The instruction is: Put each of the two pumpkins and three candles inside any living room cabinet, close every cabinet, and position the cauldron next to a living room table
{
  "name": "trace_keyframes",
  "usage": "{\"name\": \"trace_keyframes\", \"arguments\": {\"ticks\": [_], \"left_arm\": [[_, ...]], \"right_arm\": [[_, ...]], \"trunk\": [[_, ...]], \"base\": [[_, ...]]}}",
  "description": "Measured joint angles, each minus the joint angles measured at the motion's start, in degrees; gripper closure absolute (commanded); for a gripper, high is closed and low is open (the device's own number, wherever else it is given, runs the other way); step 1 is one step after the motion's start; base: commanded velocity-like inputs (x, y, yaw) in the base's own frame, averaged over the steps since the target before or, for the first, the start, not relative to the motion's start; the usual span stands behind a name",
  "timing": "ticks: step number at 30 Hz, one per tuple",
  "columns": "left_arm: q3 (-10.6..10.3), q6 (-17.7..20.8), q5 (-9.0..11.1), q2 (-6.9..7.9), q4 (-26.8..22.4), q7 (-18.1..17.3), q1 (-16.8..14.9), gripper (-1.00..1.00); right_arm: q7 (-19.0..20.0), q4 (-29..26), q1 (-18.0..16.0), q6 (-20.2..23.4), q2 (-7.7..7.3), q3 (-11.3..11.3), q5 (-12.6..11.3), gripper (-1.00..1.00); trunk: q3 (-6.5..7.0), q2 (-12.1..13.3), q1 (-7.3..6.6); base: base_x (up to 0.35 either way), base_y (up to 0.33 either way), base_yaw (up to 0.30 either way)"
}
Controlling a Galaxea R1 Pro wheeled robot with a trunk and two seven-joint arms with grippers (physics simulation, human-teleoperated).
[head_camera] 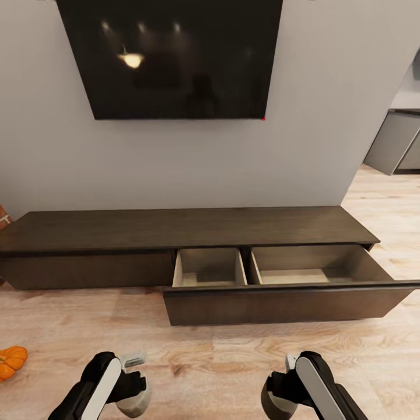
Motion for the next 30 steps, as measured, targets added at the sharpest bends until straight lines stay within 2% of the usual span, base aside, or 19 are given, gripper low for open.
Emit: {"name": "trace_keyframes", "arguments": {"ticks": [4,7,27,30], "left_arm": [[0.1,-0.1,-0.2,-0.04,1.0,-0.1,0.0,1.00],[0.1,-0.1,-0.2,-0.18,1.2,-0.1,0.0,1.00],[0.0,0.1,0.0,-0.41,1.1,-0.3,0.0,1.00],[-0.1,0.0,0.0,-0.45,1.1,-0.3,0.0,1.00]], "right_arm": [[0.0,1.2,0.1,-4.5,0.05,0.0,-0.1,1.00],[0.0,1.4,0.1,-6.0,0.03,0.0,-0.3,1.00],[0.7,4.6,0.0,-6.4,0.66,0.2,-0.7,1.00],[0.8,7.0,0.0,-6.1,0.76,0.2,-0.5,1.00]], "trunk": [[0.69,1.6,-0.88],[1.23,2.8,-1.54],[4.81,10.8,-5.93],[5.35,12.0,-6.59]], "base": [[0.000,0.000,0.000],[0.000,0.000,0.000],[0.000,0.000,0.000],[0.000,0.000,0.000]]}}
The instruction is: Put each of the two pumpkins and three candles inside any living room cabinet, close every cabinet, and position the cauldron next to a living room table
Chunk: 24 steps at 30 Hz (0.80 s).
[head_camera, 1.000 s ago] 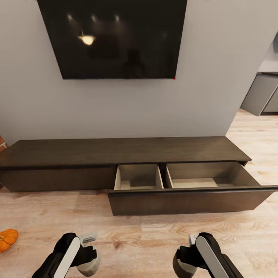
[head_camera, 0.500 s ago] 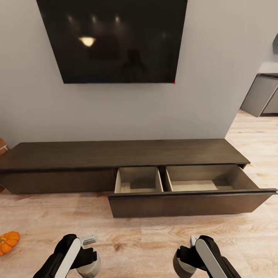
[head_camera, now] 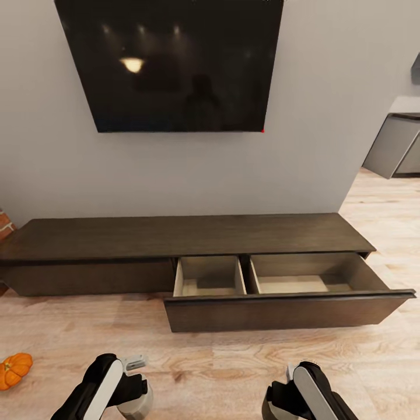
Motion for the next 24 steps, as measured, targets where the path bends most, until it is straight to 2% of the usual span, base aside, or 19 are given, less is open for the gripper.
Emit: {"name": "trace_keyframes", "arguments": {"ticks": [4,7,17,20,24], "left_arm": [[0.0,0.1,0.1,0.03,0.0,0.0,0.0,1.00],[0.1,0.1,0.3,0.13,0.0,0.0,0.0,1.00],[0.2,0.1,0.4,0.05,0.0,0.0,0.0,1.00],[0.2,0.1,0.4,0.07,-0.3,0.0,0.0,1.00],[0.2,0.1,0.4,-0.05,-0.4,0.1,0.0,1.00]], "right_arm": [[0.0,5.0,0.0,-1.3,0.51,0.2,0.2,1.00],[0.0,5.6,0.0,-3.6,0.96,0.2,0.3,1.00],[0.0,6.2,0.0,-5.9,1.28,-0.2,0.2,1.00],[0.0,6.5,-0.1,-9.0,1.22,-0.1,0.1,1.00],[0.1,6.9,0.0,-10.8,1.21,-0.1,0.0,1.00]], "trunk": [[0.72,1.6,-0.88],[1.26,2.8,-1.54],[3.06,6.8,-3.74],[3.60,8.0,-4.39],[4.31,9.6,-5.27]], "base": [[0.000,0.000,0.000],[0.000,0.000,0.000],[0.000,0.000,0.000],[0.000,0.000,0.000],[0.000,0.000,-0.126]]}}
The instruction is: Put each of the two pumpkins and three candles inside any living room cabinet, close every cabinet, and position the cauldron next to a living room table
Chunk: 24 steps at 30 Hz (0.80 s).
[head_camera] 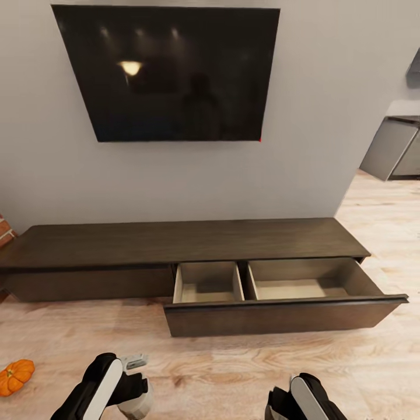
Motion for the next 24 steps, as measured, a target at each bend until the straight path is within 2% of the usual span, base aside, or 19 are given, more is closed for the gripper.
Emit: {"name": "trace_keyframes", "arguments": {"ticks": [7,14,24], "left_arm": [[0.1,0.0,0.1,-0.01,-2.7,0.0,0.0,1.00],[0.0,0.1,0.0,-0.13,-3.7,0.1,0.0,1.00],[-0.2,0.2,0.1,-0.15,-4.0,0.1,0.0,1.00]], "right_arm": [[0.0,3.3,0.0,-0.6,0.11,0.0,-0.1,1.00],[0.5,3.9,0.0,-0.6,0.21,-0.4,-0.6,1.00],[6.8,4.0,0.0,-0.5,-0.15,-0.5,-0.3,1.00]], "trunk": [[0.02,0.0,-0.01],[0.33,0.0,-0.01],[0.66,0.0,-0.01]], "base": [[0.000,0.000,-0.226],[0.000,0.000,-0.133],[0.000,0.000,-0.202]]}}
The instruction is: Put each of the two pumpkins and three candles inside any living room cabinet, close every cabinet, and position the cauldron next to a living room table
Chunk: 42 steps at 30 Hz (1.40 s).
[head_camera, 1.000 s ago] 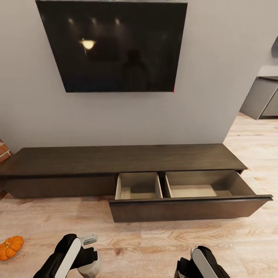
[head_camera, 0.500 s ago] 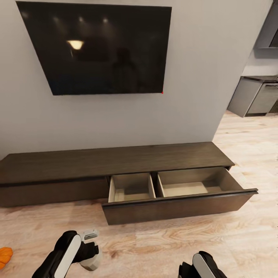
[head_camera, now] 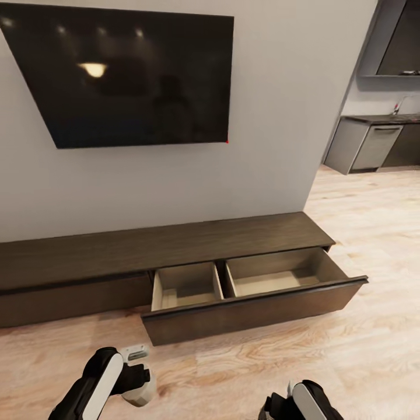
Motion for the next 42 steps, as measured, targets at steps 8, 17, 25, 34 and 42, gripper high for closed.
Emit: {"name": "trace_keyframes", "arguments": {"ticks": [8,17,25,34,42], "left_arm": [[-0.1,0.0,0.0,-0.03,-0.2,0.0,0.0,1.00],[-0.2,0.0,0.0,-0.07,-0.2,0.0,0.0,1.00],[-0.3,0.0,0.0,-0.07,-0.2,0.0,0.0,1.00],[-0.3,0.0,0.0,-0.49,-0.2,0.0,0.0,1.00],[-0.5,-0.3,-0.2,-0.68,-0.2,-0.3,0.0,1.00]], "right_arm": [[0.4,0.2,0.0,-0.1,-0.10,-0.1,0.0,1.00],[0.4,0.2,0.0,-0.1,-0.15,-0.1,0.0,1.00],[0.5,0.2,0.0,-0.2,-0.14,-0.1,0.1,1.00],[0.6,0.2,0.0,-0.2,-0.02,-0.1,0.0,1.00],[0.7,0.3,0.0,-0.2,0.11,-0.1,0.0,1.00]], "trunk": [[0.01,0.0,0.00],[0.01,0.0,0.00],[0.01,0.0,0.00],[0.01,0.0,0.00],[0.04,0.0,0.00]], "base": [[0.000,0.000,-0.267],[0.000,0.000,-0.276],[0.000,0.000,-0.277],[0.000,0.000,-0.272],[0.000,0.000,-0.269]]}}
